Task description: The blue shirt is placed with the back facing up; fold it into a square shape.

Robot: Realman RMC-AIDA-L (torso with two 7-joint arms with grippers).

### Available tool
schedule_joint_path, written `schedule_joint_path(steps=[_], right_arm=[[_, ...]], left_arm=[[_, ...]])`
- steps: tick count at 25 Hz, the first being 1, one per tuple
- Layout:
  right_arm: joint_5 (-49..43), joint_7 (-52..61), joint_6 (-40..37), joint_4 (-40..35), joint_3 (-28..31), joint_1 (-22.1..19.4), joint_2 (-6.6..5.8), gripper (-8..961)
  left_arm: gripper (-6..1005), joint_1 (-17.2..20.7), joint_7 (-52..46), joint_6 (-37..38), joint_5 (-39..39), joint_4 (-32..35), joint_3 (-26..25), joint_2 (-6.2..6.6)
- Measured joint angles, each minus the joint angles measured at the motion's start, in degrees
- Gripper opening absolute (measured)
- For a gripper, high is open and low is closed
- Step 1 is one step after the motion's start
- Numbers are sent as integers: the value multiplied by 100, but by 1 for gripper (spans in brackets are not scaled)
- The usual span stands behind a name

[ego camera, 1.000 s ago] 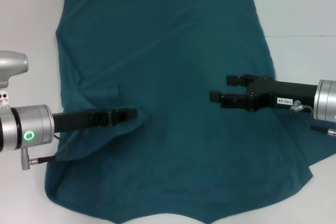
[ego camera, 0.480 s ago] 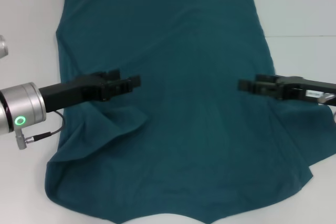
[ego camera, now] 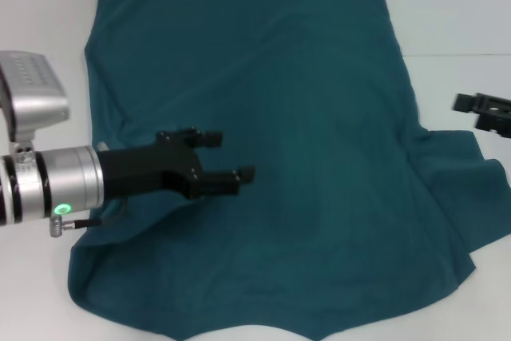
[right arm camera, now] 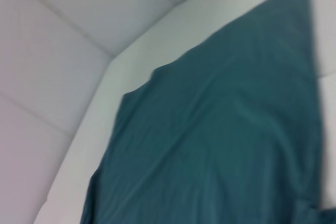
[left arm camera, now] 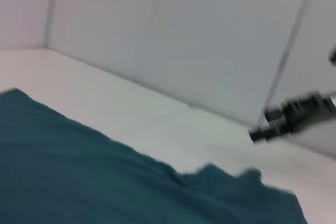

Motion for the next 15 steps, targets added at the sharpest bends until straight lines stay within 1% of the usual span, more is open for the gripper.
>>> schedule_joint_path(steps=[1, 3, 5, 10, 15], right_arm=[[-35, 183, -2, -1, 28, -29, -59, 916], [-154, 460, 2, -7, 50, -65, -128, 917], [-344, 644, 22, -41, 111, -87, -156, 917], [-979, 1057, 339, -82, 217, -94, -161, 917], [-1248, 1175, 685, -40, 200, -101, -100, 917]], left_arm=[[902, 0, 26, 1, 72, 27, 77, -1], [905, -1, 34, 2, 182, 55, 124, -6], [908, -2, 46, -16, 237, 63, 135, -11], [909, 12, 91, -46, 245, 19, 121, -20], [907, 45, 94, -49, 245, 17, 96, -22]])
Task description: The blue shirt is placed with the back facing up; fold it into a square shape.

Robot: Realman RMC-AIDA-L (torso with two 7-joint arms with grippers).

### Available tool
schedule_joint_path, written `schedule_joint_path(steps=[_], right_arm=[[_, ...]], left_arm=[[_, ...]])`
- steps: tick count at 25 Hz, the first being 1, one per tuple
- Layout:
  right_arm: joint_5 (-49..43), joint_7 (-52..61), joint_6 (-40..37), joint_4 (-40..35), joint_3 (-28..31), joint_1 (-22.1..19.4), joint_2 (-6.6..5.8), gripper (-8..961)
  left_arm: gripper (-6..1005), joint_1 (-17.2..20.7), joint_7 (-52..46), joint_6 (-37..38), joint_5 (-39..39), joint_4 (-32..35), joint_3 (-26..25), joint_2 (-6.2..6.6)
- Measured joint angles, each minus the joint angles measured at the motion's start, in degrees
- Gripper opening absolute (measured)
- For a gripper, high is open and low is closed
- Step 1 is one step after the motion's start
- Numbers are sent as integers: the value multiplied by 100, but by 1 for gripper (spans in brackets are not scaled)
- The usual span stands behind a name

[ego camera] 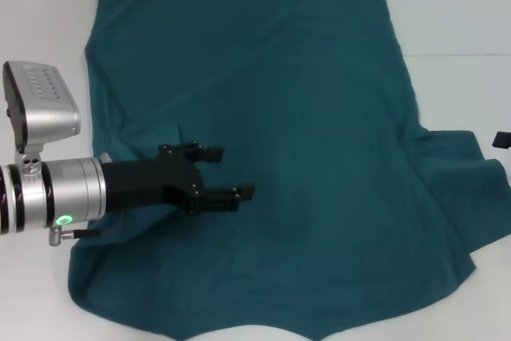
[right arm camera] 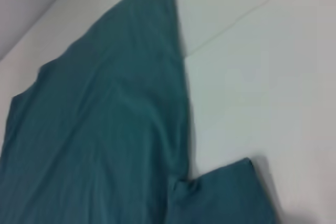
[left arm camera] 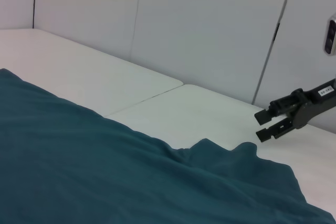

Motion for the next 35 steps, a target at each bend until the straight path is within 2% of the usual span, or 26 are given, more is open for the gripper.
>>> schedule_joint_path(steps=[7, 13, 21, 31, 35], right_arm=[[-11, -38, 172, 74, 0, 30, 70, 916], [-9, -167, 512, 169, 9, 72, 201, 917], [23, -309, 686, 470, -9, 229, 235, 916], [28, -358, 689, 492, 17, 253, 311, 917], [97, -519, 687, 494, 36, 250, 336, 813]], left_arm=[[907, 6, 3, -3, 0, -2, -4, 0], [907, 6, 6, -12, 0, -50, -12, 0], [907, 6, 9, -82, -1, -62, -20, 0], [908, 17, 9, -82, -1, -70, -24, 0], [908, 21, -1, -87, -1, -71, -30, 0]])
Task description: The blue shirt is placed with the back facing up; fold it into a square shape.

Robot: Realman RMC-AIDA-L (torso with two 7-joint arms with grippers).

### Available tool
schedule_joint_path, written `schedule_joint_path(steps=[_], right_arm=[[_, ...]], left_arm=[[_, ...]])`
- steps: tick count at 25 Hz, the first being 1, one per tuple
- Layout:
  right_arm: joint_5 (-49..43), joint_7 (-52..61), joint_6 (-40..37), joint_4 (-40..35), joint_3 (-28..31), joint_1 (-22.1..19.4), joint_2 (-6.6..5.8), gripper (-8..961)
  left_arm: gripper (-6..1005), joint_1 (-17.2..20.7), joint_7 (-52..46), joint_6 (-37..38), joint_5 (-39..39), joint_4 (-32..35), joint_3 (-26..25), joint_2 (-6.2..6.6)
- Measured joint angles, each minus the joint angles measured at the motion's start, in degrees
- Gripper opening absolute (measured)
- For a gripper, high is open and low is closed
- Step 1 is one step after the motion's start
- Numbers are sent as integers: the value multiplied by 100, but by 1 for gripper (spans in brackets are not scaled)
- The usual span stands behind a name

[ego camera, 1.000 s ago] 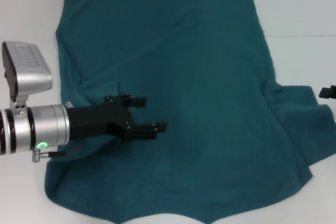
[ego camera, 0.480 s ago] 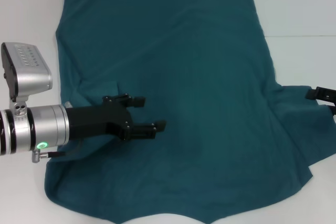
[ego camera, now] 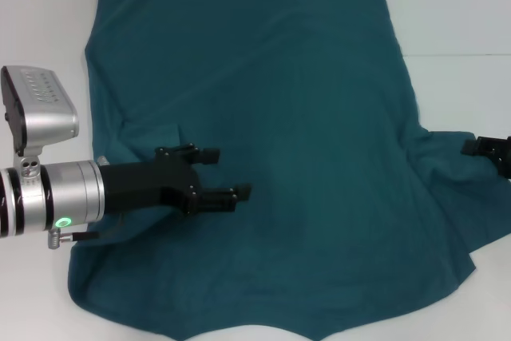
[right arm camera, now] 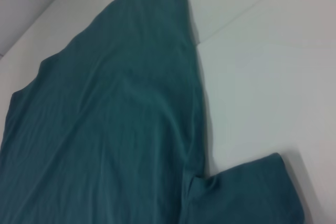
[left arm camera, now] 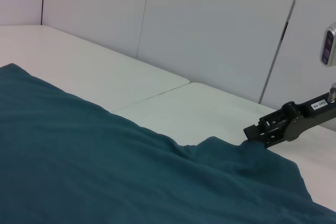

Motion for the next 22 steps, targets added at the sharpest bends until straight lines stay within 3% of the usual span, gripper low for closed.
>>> schedule_joint_path(steps=[7, 10, 22], right_arm=[[24, -37, 7, 2, 8, -28, 6, 556], [25, -21, 11, 1, 19, -43, 7, 307], [33, -174, 138, -5, 257, -69, 96, 59]], left_arm=[[908, 3, -21, -3, 0, 0, 1, 0], [908, 3, -19, -3, 0, 0, 2, 0], [908, 3, -14, -4, -8, 0, -8, 0]])
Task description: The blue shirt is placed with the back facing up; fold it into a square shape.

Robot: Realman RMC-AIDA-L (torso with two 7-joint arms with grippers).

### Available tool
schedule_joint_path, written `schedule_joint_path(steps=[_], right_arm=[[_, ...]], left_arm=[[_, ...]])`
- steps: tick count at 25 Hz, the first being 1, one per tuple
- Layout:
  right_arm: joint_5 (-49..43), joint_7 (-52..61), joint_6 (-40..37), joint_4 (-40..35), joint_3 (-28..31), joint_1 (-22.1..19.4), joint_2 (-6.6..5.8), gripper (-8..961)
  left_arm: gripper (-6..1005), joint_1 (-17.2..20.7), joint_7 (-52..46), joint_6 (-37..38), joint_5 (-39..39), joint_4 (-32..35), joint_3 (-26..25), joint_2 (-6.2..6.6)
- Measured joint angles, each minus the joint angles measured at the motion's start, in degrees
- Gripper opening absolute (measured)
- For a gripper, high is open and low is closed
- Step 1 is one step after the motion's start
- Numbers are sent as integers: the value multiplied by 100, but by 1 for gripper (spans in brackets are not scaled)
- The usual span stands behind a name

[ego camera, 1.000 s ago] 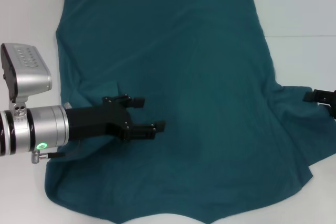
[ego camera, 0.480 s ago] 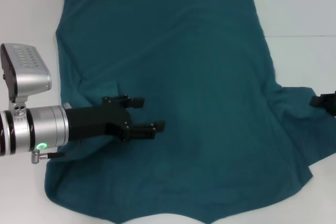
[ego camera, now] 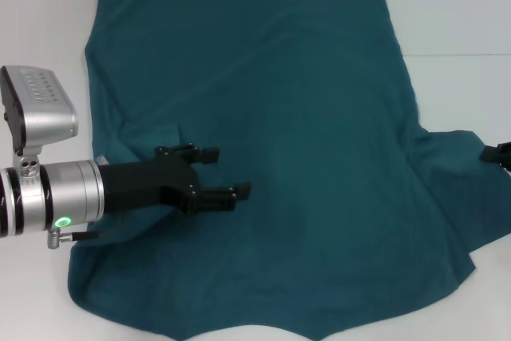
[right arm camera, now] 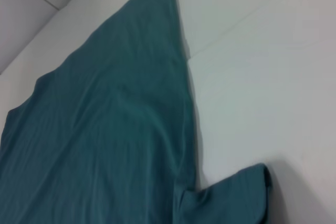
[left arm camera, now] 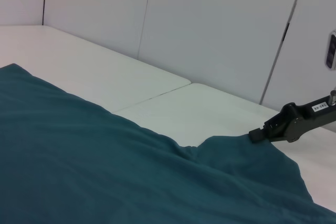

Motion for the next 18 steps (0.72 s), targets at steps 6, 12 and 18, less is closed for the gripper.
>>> schedule_joint_path(steps=[6, 12, 18], right_arm=[[45, -177, 23, 0, 58, 9, -61, 3], [42, -231, -10, -23, 42, 88, -220, 5], [19, -464, -20, -18, 29, 223, -267, 7]], left_arm=[[907, 0, -10, -39, -9, 0, 0, 0], [907, 6, -17, -78, -17, 0, 0, 0], [907, 9, -22, -78, -41, -7, 1, 0]])
